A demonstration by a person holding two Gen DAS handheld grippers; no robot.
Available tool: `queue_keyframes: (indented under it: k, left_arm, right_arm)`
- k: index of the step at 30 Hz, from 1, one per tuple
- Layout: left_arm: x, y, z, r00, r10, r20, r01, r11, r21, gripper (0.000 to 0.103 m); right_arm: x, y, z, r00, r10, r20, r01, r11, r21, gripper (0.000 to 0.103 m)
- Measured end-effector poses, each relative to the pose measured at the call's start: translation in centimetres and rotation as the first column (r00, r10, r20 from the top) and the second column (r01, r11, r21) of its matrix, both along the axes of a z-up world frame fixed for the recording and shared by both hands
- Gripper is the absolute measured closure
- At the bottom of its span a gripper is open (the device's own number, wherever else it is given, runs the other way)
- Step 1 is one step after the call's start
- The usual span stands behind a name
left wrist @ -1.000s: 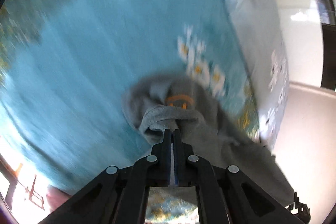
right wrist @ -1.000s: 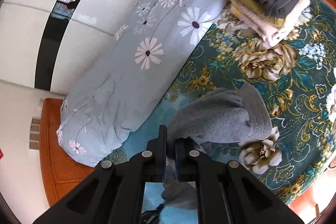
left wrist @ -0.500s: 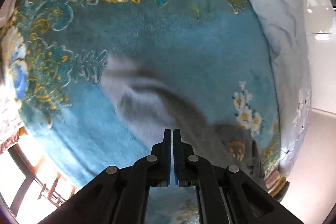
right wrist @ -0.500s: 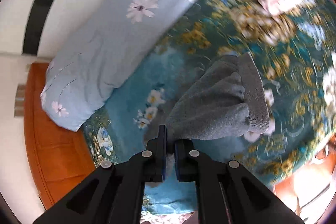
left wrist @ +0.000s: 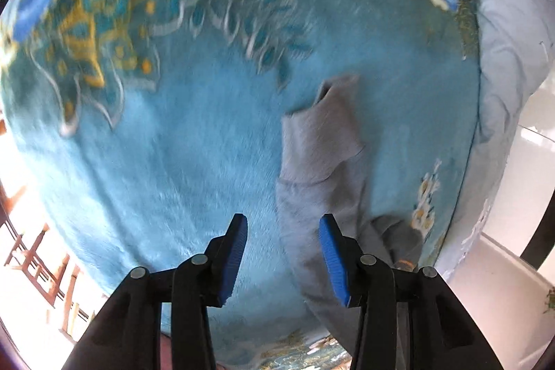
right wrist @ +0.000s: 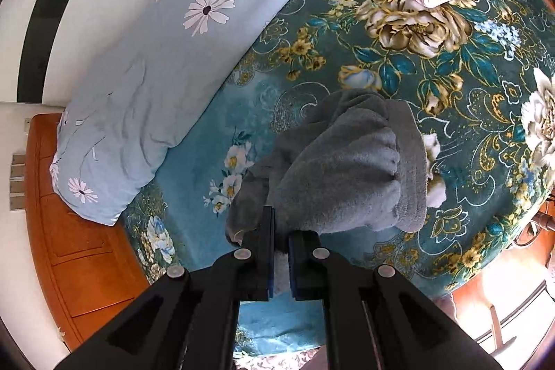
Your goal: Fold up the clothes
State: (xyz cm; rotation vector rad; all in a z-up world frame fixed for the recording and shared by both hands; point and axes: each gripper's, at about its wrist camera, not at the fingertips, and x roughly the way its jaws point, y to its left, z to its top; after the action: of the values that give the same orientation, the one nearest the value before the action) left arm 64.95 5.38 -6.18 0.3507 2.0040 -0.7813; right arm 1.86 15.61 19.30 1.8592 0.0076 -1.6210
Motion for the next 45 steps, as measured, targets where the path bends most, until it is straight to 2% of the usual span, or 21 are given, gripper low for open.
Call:
queue_keyframes:
  k: [5,9,12,16,20,23,28,31,33,37,40,45]
  left_arm:
    - [-2.4,-0.3,-2.2,0.999,-0.017,-0.038,0.017,1.000,-0.002,0.058]
    - [-3.7,-0.4,-3.1,0.999,-0.038,-0.037,0.039,0.999,0.033,0.060]
    - [-4.0,-0.4,-3.6,0.999,-0.033,-0.031,0.034,0.998,0.052,0.071]
    - [-3.9,-0.2,-3.9,1.000,-0.013,-0.021,0.014,0.998,0.067,0.097]
    - [-3.3,-0.1,-2.6,1.000,-0.001,0.014,0.000,0.998,0.064,0.099]
    - [-2.2,0.5,-1.0,0.999,0.050,0.014,-0.051,0.997,0.056,0.099]
    - [-0.2,1.2,4.1,0.999,0.035,0.026,-0.034,0.999,-0.028,0.099]
    - [1.0,0.4,6.3,0.998,0.060,0.019,-0.059,0.997,-0.056,0.099]
    - [1.6,-0.9,6.5,0.997,0.081,-0.003,-0.081,0.994,-0.066,0.099]
    - [1.7,-4.7,6.9,0.996,0.088,0.017,-0.087,0.993,-0.078,0.099]
    - [0.6,-7.5,6.0,0.994,0.112,0.004,-0.111,0.992,-0.067,0.099]
    - [-1.5,-12.9,6.0,0.996,0.090,0.022,-0.089,0.993,-0.075,0.099]
  right_arm:
    - [0.3,-1.0,0.4,0.999,0.024,-0.027,-0.023,0.999,0.023,0.097]
    - [0.6,-1.8,1.2,0.998,0.041,-0.047,-0.040,0.999,0.023,0.097]
    - [0.8,-2.2,1.8,0.997,0.054,-0.062,-0.052,0.998,0.020,0.097]
    - [0.7,-2.3,2.2,0.996,0.056,-0.072,-0.055,0.998,0.020,0.097]
    - [0.6,-2.0,2.1,0.996,0.047,-0.071,-0.046,0.999,0.019,0.097]
    - [0.4,-1.6,1.8,0.997,0.041,-0.065,-0.040,0.999,0.023,0.097]
    - [-0.2,-0.4,1.1,0.998,0.045,-0.041,-0.043,0.998,0.049,0.097]
    - [-1.2,-0.2,0.8,0.999,0.037,-0.031,-0.035,0.997,0.063,0.097]
    - [-1.9,-1.4,0.1,0.999,0.032,-0.022,-0.030,0.997,0.072,0.097]
    - [-2.5,-5.0,-1.5,0.999,0.051,-0.010,-0.050,0.994,0.096,0.097]
    - [-2.9,-8.3,-2.7,0.997,0.074,-0.011,-0.072,0.991,0.116,0.097]
    - [-4.6,-13.6,-4.6,0.996,0.090,-0.014,-0.087,0.986,0.144,0.097]
